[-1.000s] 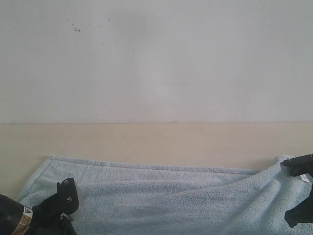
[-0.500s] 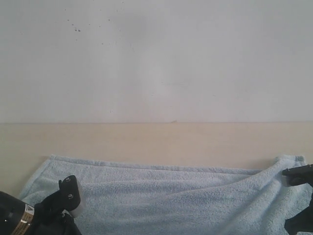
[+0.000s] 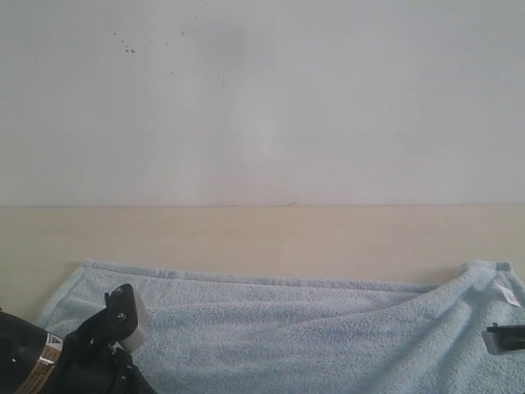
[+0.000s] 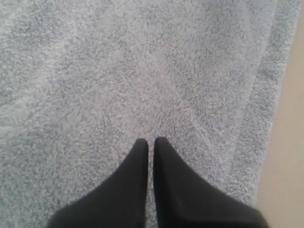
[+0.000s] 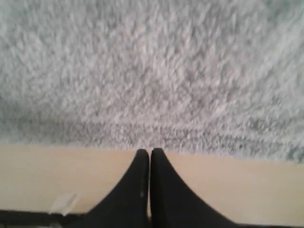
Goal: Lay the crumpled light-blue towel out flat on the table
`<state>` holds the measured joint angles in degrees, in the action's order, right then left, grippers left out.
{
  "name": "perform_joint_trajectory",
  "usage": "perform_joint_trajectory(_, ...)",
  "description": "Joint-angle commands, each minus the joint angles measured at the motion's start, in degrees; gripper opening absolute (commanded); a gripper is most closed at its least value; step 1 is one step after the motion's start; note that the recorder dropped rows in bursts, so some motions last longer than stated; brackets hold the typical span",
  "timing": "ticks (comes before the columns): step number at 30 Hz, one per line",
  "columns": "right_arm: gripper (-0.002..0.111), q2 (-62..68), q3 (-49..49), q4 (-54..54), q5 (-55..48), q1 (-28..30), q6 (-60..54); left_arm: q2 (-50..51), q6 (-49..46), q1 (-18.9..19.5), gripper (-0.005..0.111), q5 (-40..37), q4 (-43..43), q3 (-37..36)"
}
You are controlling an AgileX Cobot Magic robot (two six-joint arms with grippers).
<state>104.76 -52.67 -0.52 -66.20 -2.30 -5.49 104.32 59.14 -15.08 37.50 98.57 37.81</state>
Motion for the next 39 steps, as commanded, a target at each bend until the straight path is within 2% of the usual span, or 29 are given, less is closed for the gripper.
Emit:
perform_joint_trajectory(1,0.0,-0.65,0.03,1.19,-2.23,0.03,-0.47,0.07,0.38,-0.14,0.004,0.4,-0.7,0.28)
perform_joint_trajectory(6,0.0,-2.51,0.03,1.29,8.01,0.03,-0.47,0.07,-0.34,-0.14,0.004,0.41,-0.7,0.28)
perform_joint_trajectory(9,0.0,-1.75,0.03,1.41,10.37,0.03,-0.47,0.07,-5.06,-0.14,0.004,-0.7,-1.15,0.28)
perform_joint_trajectory(13,0.0,-0.18,0.03,4.23,10.94,0.03,0.24,0.07,-14.65,-0.14,0.004,-2.4,-10.31,1.58)
perform_joint_trajectory(18,0.0,-0.18,0.03,6.58,8.3,0.03,2.24,0.07,-15.81,-0.03,0.004,-2.96,-28.45,4.92)
perform_joint_trajectory(21,0.0,-0.18,0.03,7.67,5.16,0.03,2.33,0.07,-18.6,-0.03,0.004,-4.98,-33.34,6.49)
perform_joint_trajectory(26,0.0,-0.18,0.03,9.13,4.44,0.03,2.86,0.07,-18.96,0.08,0.004,-6.01,-33.71,7.39)
perform_joint_trajectory(39,0.0,-0.18,0.03,10.39,11.43,0.03,5.49,0.07,-18.96,0.08,0.004,-6.0,-33.71,7.52)
